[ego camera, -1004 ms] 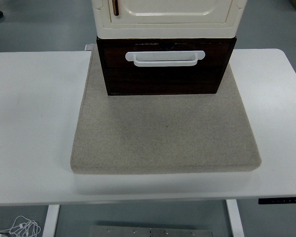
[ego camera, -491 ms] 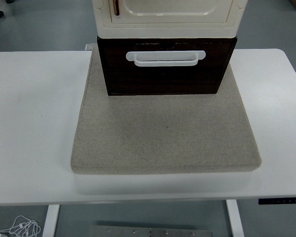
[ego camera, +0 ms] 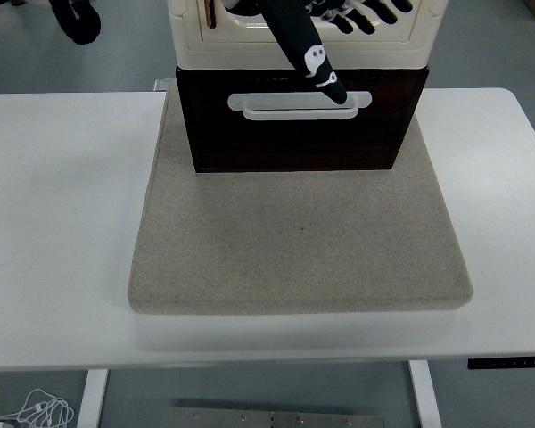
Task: Open the drawer under the combination cabinet
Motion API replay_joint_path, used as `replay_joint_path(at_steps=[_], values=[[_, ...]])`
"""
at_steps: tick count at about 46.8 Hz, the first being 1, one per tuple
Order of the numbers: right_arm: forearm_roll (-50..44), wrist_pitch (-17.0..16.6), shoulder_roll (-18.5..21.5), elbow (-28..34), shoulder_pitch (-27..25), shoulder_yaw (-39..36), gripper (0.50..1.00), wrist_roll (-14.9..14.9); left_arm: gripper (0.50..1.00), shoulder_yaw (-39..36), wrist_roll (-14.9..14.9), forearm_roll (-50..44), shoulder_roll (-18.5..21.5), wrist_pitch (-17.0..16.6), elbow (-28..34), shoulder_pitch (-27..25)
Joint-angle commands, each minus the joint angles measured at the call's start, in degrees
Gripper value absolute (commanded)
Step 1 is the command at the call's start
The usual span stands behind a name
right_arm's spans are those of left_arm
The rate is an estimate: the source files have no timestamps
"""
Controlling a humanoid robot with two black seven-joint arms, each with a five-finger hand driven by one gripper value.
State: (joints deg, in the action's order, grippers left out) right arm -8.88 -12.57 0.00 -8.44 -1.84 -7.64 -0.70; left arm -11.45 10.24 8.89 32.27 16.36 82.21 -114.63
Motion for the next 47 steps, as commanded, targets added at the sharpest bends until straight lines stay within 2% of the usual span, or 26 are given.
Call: replay_joint_path(at_steps=[1, 15, 23, 29, 34, 47], values=[[0.00, 0.00, 0.00, 0.00, -0.01, 0.00, 0.926, -0.01, 1.000, -1.82, 2.23, -0.01, -1.06, 0.43, 0.40, -0.59], [0.00, 0.00, 0.00, 0.00, -0.01, 0.00, 0.926, -0.01, 1.000, -4.98, 10.40, -0.10, -4.14, -0.45, -0.12, -0.86], [0.00, 0.00, 0.00, 0.00, -0.01, 0.00, 0.926, -0.01, 1.000, -5.86, 11.90, -0.01, -4.93, -1.76, -1.18, -1.12], [0.00, 0.00, 0.00, 0.00, -0.01, 0.00, 0.926, -0.01, 1.000, -6.74, 14.80, 0.16, -5.81, -3.79, -1.18, -1.21], [0.00, 0.00, 0.00, 0.00, -0.01, 0.00, 0.926, -0.01, 1.000, -7.97, 15.33, 0.16, -6.43, -4.32, -1.18, -1.38], [0.00, 0.00, 0.00, 0.00, -0.01, 0.00, 0.926, -0.01, 1.000, -8.24, 16.65, 0.34, -8.18, -9.94, -2.14, -0.68]])
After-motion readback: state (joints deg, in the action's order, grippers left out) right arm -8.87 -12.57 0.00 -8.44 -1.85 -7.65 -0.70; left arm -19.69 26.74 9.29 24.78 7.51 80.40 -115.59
